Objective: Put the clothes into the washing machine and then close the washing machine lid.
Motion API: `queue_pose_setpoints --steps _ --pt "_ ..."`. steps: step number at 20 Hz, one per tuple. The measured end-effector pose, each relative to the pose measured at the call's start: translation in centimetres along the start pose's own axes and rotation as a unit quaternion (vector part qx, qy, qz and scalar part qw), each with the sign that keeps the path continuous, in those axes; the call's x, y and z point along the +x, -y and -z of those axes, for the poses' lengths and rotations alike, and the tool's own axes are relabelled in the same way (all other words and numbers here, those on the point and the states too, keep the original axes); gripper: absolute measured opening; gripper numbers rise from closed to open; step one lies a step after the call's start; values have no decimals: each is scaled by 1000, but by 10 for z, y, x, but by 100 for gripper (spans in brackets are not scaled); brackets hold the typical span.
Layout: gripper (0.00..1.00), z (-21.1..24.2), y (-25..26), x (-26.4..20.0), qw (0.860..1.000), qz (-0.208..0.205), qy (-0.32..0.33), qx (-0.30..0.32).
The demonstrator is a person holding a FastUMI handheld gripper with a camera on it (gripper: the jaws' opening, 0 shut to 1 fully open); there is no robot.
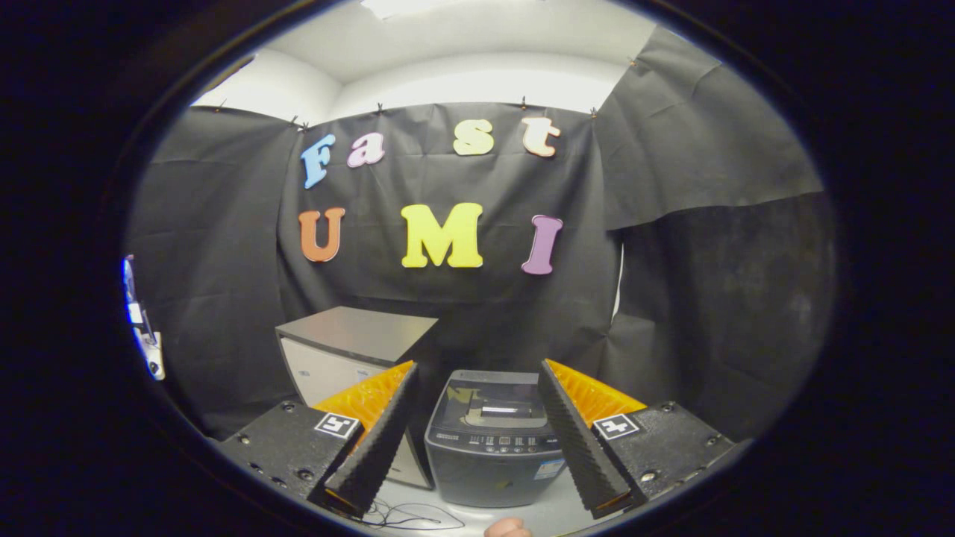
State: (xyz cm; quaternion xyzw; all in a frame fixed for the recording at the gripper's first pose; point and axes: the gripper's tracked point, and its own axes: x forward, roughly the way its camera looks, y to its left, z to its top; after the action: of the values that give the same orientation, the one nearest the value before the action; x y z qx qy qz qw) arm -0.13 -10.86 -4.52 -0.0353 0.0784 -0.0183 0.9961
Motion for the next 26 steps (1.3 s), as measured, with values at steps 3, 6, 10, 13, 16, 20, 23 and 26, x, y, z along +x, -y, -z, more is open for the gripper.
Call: queue_pose_setpoints --steps 3,6,10,13,16,20,23,26 --pt "99 3 3 1 1000 3 -3 2" --pt "99 2 4 1 1000 5 -4 8" --pt "99 4 3 1 1000 5 -5 -5" --pt "99 3 2 0 1000 5 -4 -20" --pt "99 0 -1 0 1000 1 -2 -22" --pt "99 1 -3 1 1000 -1 -4 -23" --pt "99 -1 -6 1 1000 -8 -1 -24" --pt "99 -2 -8 1 1000 -11 0 -24"
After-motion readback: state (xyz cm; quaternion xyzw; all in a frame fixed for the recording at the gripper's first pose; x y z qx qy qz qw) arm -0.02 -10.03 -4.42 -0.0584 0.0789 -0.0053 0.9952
